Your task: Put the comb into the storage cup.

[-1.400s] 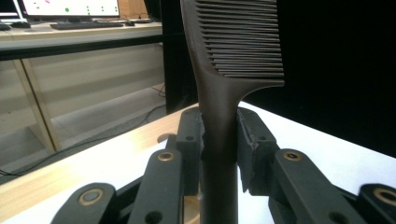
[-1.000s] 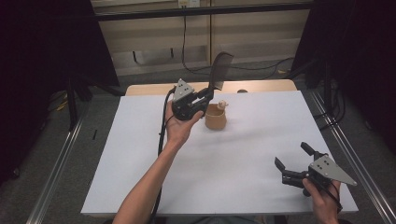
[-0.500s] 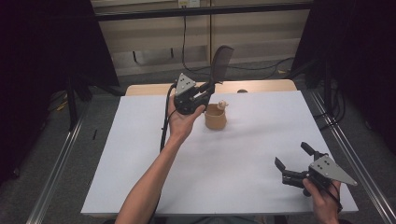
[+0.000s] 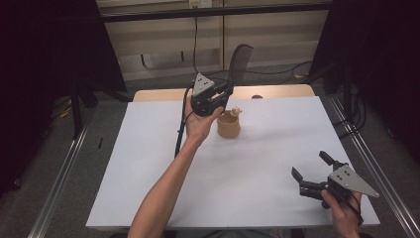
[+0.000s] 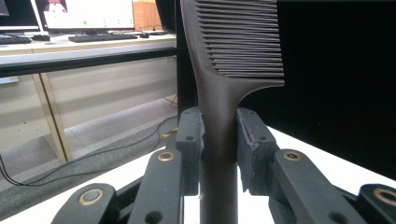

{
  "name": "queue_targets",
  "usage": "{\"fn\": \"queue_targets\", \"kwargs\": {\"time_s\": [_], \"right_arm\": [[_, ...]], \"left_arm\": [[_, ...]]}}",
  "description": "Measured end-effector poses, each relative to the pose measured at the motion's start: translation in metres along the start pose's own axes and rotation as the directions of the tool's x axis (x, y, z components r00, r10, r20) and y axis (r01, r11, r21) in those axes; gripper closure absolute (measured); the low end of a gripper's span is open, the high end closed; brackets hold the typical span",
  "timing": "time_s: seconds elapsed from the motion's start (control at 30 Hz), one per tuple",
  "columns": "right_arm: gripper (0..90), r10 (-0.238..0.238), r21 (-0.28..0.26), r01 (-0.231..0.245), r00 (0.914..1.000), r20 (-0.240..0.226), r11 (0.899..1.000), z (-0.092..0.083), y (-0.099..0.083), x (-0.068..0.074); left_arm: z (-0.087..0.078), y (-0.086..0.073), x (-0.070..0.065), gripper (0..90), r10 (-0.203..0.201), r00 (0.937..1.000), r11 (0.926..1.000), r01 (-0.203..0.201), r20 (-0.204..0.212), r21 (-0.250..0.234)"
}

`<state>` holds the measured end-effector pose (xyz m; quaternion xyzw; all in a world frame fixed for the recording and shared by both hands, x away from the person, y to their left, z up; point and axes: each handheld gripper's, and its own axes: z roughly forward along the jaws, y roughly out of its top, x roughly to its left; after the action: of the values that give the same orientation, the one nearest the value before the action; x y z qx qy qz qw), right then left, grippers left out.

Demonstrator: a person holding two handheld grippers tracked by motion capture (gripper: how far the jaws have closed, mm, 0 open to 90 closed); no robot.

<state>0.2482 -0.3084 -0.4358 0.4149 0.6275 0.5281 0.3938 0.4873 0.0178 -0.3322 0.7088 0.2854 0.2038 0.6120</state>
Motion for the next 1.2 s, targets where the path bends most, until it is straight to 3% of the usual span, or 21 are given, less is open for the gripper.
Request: {"fn": "queue_targets", "kwargs": {"time_s": [0.2,0.37,0.5,0.8,0.97,1.2], "right_arm": [[0.0,0.002,-0.002,-0.002,1.0,-0.005,1.0,0.001,0.0,0.0],[0.0,0.005,0.0,-0.005,1.0,-0.005,1.0,0.0,0.0,0.0],[0.0,0.01,-0.002,-0.01,0.9999,-0.004,1.0,0.001,0.0,0.0],[0.0,0.032,-0.006,-0.032,0.9995,-0.004,0.999,0.0,0.0,-0.001],[0.0,0.03,-0.002,-0.03,0.9994,-0.017,1.0,0.001,0.0,0.0],[0.0,0.026,0.002,-0.026,0.9995,-0.019,1.0,0.001,-0.001,0.0]], "left_arm": [[0.005,0.0,0.006,72.9,0.001,0.9999,1.0,-0.001,-0.013,-0.008],[0.013,-0.01,0.009,72.9,-0.034,0.9994,0.9994,0.034,-0.011,-0.001],[0.016,-0.012,0.008,72.9,-0.017,0.9998,0.9998,0.017,-0.004,-0.002],[0.019,-0.016,0.008,72.9,-0.016,0.9998,0.9999,0.016,-0.008,-0.004],[0.021,-0.019,0.011,72.9,-0.033,0.9993,0.9994,0.033,-0.017,-0.003],[0.026,-0.026,0.013,72.9,-0.024,0.9995,0.9996,0.024,-0.019,0.013]]}}
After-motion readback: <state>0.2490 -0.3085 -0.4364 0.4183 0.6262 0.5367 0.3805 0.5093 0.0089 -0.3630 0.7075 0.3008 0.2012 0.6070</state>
